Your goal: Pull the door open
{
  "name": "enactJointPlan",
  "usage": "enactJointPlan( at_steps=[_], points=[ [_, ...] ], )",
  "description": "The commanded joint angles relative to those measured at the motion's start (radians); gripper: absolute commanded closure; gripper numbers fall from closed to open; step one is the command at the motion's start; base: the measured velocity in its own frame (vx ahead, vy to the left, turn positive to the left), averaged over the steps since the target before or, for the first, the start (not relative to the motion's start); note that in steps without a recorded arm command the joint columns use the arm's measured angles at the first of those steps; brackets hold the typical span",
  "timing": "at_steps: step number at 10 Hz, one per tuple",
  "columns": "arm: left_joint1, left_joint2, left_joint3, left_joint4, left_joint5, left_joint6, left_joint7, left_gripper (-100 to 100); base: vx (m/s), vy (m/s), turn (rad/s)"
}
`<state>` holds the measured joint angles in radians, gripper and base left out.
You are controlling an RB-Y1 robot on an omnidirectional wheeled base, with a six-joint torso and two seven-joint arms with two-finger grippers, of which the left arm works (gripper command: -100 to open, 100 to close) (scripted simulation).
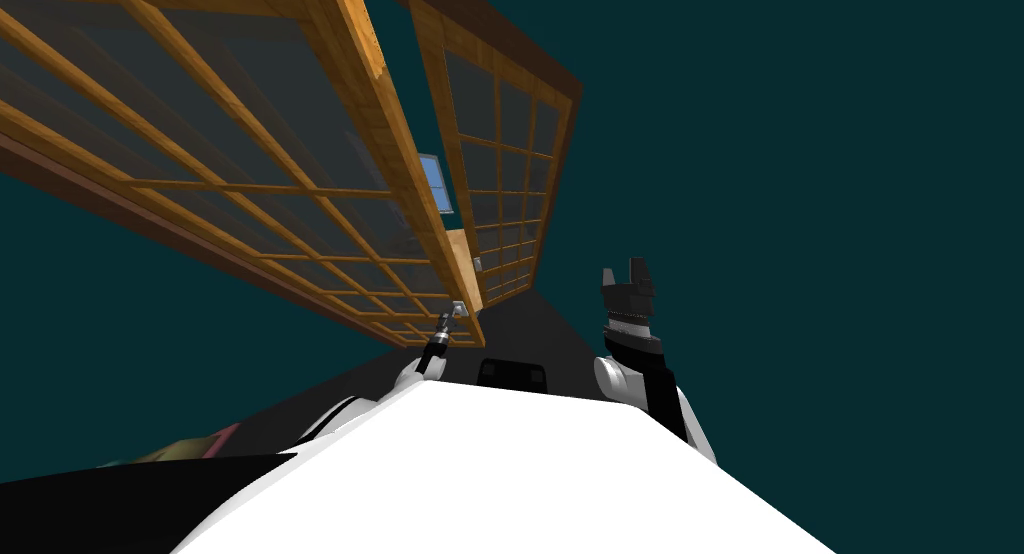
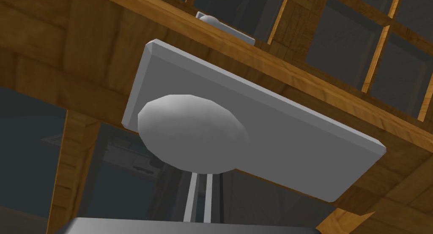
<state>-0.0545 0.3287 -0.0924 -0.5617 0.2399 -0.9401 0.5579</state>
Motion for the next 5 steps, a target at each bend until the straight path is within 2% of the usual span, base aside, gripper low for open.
enactJointPlan(
  at_steps=[1,2,3,5],
  points=[
    [-0.016,-0.01,-0.024,-0.002,0.017,-0.015,0.05,100,-0.062,0.019,-0.077],
    [-0.016,-0.01,-0.024,-0.002,0.017,-0.015,0.067,100,-0.043,0.019,-0.038],
    [-0.015,-0.005,-0.02,0.017,0.035,-0.003,0.086,-100,-0.05,0.032,0.01],
    [-0.014,-0.008,-0.029,0.009,0.053,0.001,0.132,-100,-0.063,0.016,-0.026]
  ],
)
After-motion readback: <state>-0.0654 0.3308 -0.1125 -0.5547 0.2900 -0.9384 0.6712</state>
